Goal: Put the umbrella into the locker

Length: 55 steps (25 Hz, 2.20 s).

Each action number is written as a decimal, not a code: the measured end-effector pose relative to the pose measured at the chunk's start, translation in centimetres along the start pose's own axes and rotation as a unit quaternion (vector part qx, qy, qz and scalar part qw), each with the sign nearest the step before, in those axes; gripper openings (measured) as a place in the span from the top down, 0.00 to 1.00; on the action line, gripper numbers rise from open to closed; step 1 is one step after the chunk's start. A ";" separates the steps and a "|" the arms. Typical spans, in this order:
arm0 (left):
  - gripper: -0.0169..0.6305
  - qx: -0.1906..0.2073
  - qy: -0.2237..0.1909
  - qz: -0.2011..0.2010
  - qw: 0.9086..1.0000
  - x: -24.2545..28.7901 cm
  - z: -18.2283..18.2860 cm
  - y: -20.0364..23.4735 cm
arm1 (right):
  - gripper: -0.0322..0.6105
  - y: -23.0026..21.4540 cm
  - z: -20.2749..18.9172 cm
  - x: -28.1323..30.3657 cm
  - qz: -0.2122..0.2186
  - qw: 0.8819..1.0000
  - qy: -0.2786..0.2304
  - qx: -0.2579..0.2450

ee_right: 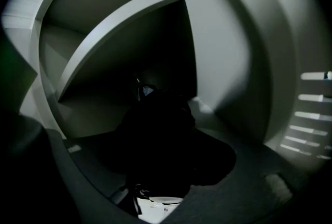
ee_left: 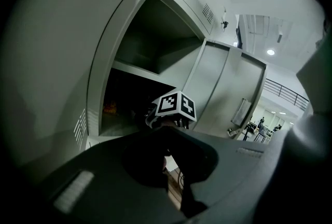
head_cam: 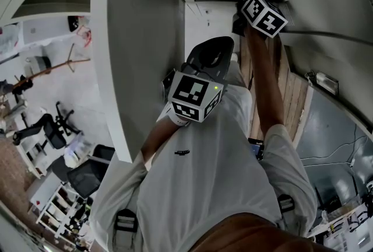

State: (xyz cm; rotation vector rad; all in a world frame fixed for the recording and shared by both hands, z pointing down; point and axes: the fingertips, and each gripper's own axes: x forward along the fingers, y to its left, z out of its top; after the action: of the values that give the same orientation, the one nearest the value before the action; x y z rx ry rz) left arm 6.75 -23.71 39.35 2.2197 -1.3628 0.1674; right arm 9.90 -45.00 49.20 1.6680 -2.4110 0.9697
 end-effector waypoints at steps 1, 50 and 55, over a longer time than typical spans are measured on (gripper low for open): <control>0.95 0.000 0.000 0.000 1.000 0.0 0.0 0.0 | 0.53 0.0 0.1 0.3 0.000 1.000 0.001 -0.001; 0.95 0.001 -0.015 -0.009 1.000 -1.6 0.3 0.8 | 0.45 1.2 1.9 0.2 -0.007 0.998 0.016 -0.062; 0.95 0.004 -0.022 -0.012 1.000 -1.9 0.5 0.5 | 0.46 2.4 1.7 -1.7 0.011 0.997 0.017 -0.080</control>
State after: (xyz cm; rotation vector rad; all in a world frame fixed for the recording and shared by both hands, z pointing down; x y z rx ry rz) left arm 5.29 -22.63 38.47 2.2573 -1.3605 0.1147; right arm 9.05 -43.92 46.07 1.5608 -2.4178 0.7769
